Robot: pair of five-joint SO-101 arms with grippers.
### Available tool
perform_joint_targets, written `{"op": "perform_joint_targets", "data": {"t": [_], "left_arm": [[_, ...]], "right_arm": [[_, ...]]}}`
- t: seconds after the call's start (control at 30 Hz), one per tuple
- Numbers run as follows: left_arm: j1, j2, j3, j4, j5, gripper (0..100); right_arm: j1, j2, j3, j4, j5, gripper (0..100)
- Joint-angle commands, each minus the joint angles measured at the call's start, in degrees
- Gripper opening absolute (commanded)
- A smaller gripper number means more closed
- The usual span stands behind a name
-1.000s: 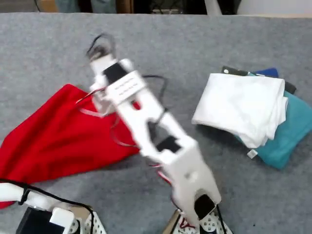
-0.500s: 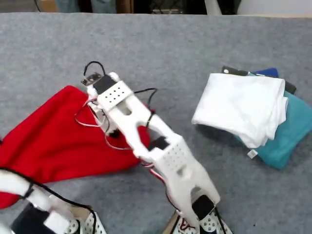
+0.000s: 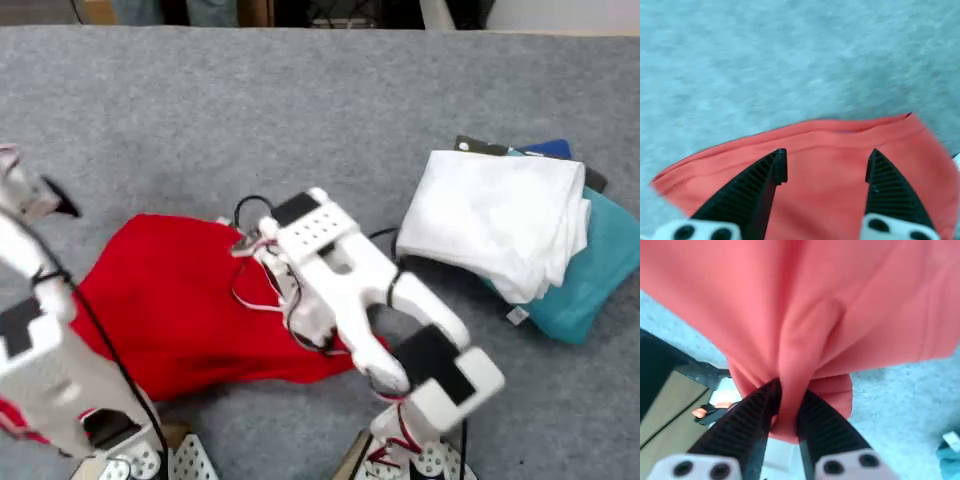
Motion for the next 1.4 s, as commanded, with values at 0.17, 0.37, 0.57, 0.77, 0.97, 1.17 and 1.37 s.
{"op": "perform_joint_targets", "data": {"t": [0.17, 0.37, 0.57, 0.77, 0.97, 1.17, 1.37], "left_arm": [[17.45, 13.36, -22.73, 0.53, 16.53, 27], [26.59, 26.02, -37.14, 0.44, 19.60, 27], [30.11, 35.25, -35.47, 0.70, 24.26, 27], [29.93, 28.75, -17.98, 0.70, 24.26, 17], [32.92, 22.59, -8.31, 0.53, 23.91, 6], [30.99, 22.24, -20.09, 0.53, 19.52, 3], [28.62, 22.24, -31.87, 0.62, 20.40, 3]], "right_arm": [[-4.57, -3.30, 11.47, -3.34, 2.90, 10.8], [-4.22, -3.30, 11.91, -5.98, 3.69, 15.1], [10.11, -3.38, 6.11, -1.41, 9.49, 11.9], [27.96, -3.38, -7.16, 1.93, 14.07, 11.6], [31.12, -3.30, -16.57, 2.37, 13.71, 11.6], [31.38, -3.21, -19.12, 2.37, 13.27, 11.6], [31.12, -2.77, -22.55, 1.67, 8.35, 11.6]]}}
